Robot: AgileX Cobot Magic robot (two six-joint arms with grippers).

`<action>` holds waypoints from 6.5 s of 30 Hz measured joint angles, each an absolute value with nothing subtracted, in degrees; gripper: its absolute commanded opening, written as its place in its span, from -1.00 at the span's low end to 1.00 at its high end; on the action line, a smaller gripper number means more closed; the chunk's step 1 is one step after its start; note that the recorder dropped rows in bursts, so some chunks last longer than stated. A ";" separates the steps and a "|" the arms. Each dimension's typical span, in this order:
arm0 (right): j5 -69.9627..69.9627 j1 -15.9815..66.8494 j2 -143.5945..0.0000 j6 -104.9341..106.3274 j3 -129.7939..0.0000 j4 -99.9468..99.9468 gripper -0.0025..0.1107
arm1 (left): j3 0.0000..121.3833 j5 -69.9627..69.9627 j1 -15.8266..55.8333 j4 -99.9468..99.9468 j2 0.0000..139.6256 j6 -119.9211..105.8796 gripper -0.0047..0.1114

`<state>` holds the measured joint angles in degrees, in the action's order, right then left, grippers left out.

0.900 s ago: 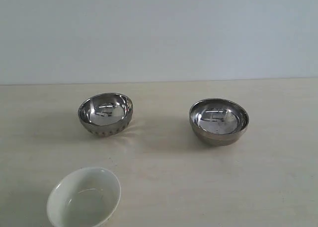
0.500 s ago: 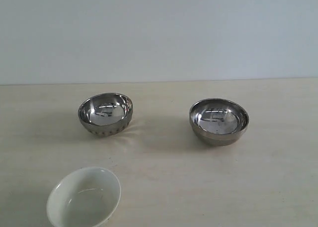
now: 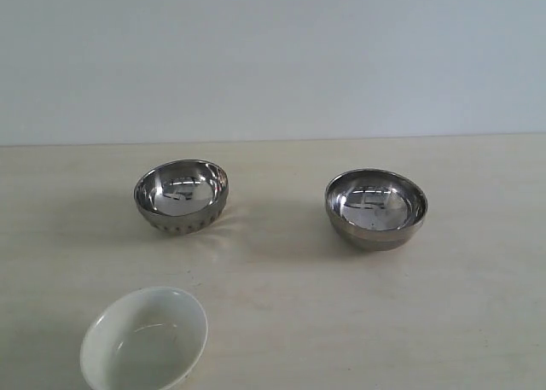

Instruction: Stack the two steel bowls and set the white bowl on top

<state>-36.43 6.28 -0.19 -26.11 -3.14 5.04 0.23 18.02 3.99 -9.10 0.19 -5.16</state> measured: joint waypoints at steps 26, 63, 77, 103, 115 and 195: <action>-8.90 6.28 -52.00 -60.67 -34.90 44.51 0.52 | 0.23 18.02 3.99 -9.10 0.19 -5.16 -0.36; -11.57 11.70 -114.88 -60.09 -58.33 45.05 -0.45 | 0.23 18.02 3.99 -9.10 0.19 -5.16 -0.36; -7.47 12.68 -113.98 -61.74 -58.65 46.65 -0.96 | 0.23 18.02 3.99 -9.10 0.19 -5.16 -0.36; 4.52 33.22 -107.60 -60.92 -58.65 48.58 -0.96 | 0.23 18.02 3.99 -9.10 0.19 -5.16 -0.36; 7.66 33.22 -109.00 -61.05 -58.65 48.01 -0.96 | 0.23 18.02 3.99 -9.10 0.19 -5.16 -0.36; 21.59 52.47 -132.90 -34.92 -99.92 49.34 -0.13 | 0.23 18.02 3.99 -9.10 0.19 -5.16 -0.36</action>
